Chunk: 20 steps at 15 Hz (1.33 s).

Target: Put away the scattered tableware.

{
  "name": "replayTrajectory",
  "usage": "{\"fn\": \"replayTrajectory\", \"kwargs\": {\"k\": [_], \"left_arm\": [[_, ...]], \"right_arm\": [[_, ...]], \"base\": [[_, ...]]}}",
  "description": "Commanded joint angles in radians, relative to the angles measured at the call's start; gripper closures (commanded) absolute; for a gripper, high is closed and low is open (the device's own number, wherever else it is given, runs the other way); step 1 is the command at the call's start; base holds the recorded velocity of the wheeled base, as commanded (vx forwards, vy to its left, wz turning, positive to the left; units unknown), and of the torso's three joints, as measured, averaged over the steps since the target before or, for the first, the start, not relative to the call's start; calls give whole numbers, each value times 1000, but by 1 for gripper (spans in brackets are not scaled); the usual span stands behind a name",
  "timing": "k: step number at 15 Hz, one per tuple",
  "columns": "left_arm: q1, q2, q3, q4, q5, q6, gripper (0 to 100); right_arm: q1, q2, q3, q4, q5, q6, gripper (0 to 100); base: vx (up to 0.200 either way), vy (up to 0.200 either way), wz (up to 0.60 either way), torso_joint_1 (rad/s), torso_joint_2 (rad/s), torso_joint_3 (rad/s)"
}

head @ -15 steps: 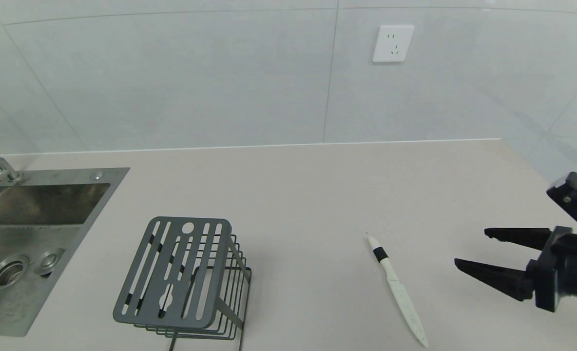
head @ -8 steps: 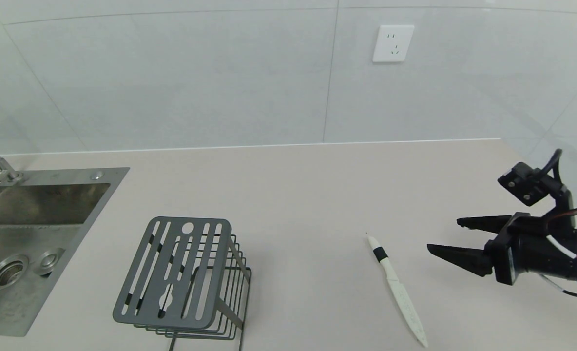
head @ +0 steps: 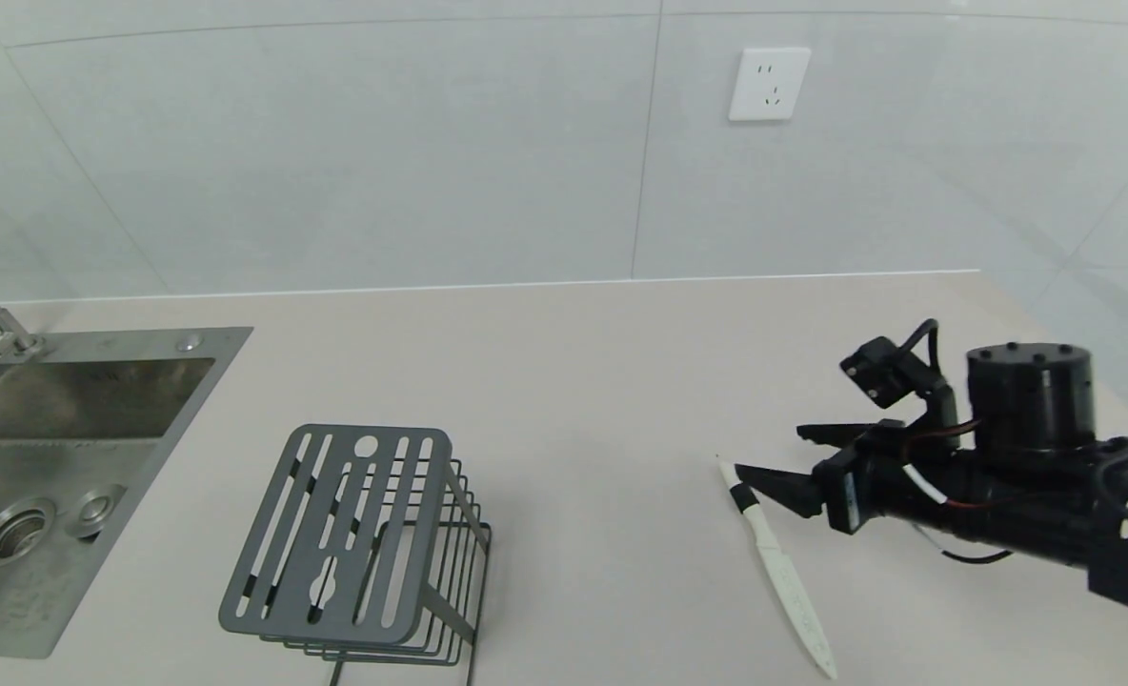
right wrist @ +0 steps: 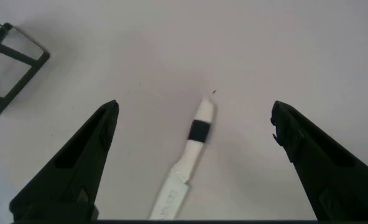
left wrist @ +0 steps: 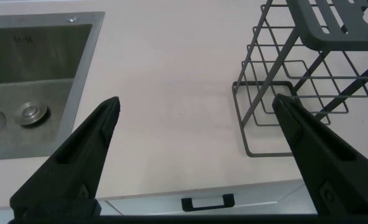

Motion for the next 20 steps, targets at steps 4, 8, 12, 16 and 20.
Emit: {"fn": "replayTrajectory", "kwargs": {"k": [4, 8, 12, 16, 20], "left_arm": [[0, 1, 0, 0, 0, 0, 0], [0, 1, 0, 0, 0, -2, 0], [0, 1, 0, 0, 0, -2, 0], [0, 1, 0, 0, 0, -4, 0], [0, 1, 0, 0, 0, -4, 0]], "right_arm": [[203, -11, 26, 167, -317, 261, 0], [203, -30, 138, 170, -337, 252, 0], [201, -14, 139, 171, -348, 252, 0], [201, 65, 130, 170, -363, 252, 0], [201, 147, 82, 170, -401, 253, 0]], "base": [[0, 0, 0, 0, 0, 0], [0, 0, 0, 0, 0, 0], [0, 0, 0, 0, 0, 0], [0, 0, 0, 0, 0, 0], [0, 0, 0, 0, 0, 0]]}}
